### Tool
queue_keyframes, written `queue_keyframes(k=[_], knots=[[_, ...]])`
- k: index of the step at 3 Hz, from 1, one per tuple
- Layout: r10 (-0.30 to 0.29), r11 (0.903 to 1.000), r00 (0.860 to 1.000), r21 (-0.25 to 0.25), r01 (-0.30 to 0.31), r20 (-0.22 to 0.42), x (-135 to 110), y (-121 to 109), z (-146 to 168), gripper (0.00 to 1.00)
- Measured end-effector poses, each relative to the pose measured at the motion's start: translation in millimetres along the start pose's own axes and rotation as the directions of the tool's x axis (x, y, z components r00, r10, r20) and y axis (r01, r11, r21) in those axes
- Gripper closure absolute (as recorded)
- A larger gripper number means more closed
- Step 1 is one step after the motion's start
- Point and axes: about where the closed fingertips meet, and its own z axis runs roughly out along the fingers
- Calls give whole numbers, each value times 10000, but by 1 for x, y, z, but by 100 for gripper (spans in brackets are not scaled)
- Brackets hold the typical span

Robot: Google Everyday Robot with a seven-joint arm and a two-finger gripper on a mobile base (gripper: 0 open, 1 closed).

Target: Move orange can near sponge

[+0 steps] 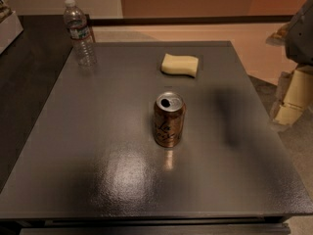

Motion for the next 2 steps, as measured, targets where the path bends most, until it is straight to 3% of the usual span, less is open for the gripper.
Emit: queue_keyframes(k=[2], knots=[[0,10000,10000,0,0,0,0,0,0,0]])
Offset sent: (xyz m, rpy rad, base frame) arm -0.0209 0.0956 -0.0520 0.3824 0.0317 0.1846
